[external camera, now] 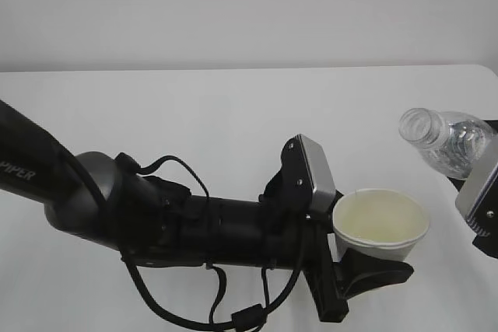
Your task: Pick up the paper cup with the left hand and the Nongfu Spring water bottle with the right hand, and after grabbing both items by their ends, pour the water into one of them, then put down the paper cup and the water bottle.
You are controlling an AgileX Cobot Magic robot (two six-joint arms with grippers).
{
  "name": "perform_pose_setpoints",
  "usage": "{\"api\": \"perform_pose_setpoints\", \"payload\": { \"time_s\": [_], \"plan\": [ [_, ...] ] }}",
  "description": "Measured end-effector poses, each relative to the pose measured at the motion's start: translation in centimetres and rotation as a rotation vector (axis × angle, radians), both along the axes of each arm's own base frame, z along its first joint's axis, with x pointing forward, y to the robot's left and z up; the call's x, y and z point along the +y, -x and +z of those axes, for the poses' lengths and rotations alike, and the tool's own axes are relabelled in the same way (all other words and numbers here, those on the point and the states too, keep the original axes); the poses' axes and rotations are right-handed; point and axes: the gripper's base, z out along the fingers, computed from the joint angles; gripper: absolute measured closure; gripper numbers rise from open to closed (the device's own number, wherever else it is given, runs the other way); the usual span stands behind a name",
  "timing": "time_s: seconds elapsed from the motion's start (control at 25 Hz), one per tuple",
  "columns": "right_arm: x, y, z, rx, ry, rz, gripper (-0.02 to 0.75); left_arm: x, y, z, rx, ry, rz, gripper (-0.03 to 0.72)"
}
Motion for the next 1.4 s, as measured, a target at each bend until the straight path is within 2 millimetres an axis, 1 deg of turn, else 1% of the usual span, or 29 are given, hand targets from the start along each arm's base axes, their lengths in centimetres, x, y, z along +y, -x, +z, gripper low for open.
{"api": "perform_pose_setpoints", "payload": {
  "time_s": [0.16,0.6,0.88,1.2,1.4],
  "plan": [
    [0.0,0.0,0.0,-0.005,0.023,0.008,0.283,-0.4,-0.34,0.41,0.022,0.017,0.007,0.226],
    [0.0,0.0,0.0,-0.017,0.073,0.026,0.283,-0.39,-0.32,0.38,0.067,0.015,0.013,0.226],
    [0.0,0.0,0.0,-0.032,0.137,0.048,0.283,-0.38,-0.23,0.34,0.076,0.01,0.004,0.226],
    [-0.07,-0.06,0.13,-0.051,0.152,0.044,0.283,-0.38,-0.21,0.34,0.076,0.009,0.002,0.228],
    [-0.06,-0.1,0.24,-0.073,0.195,0.058,0.283,-0.38,-0.2,0.33,0.075,0.009,0.001,0.232]
  ]
}}
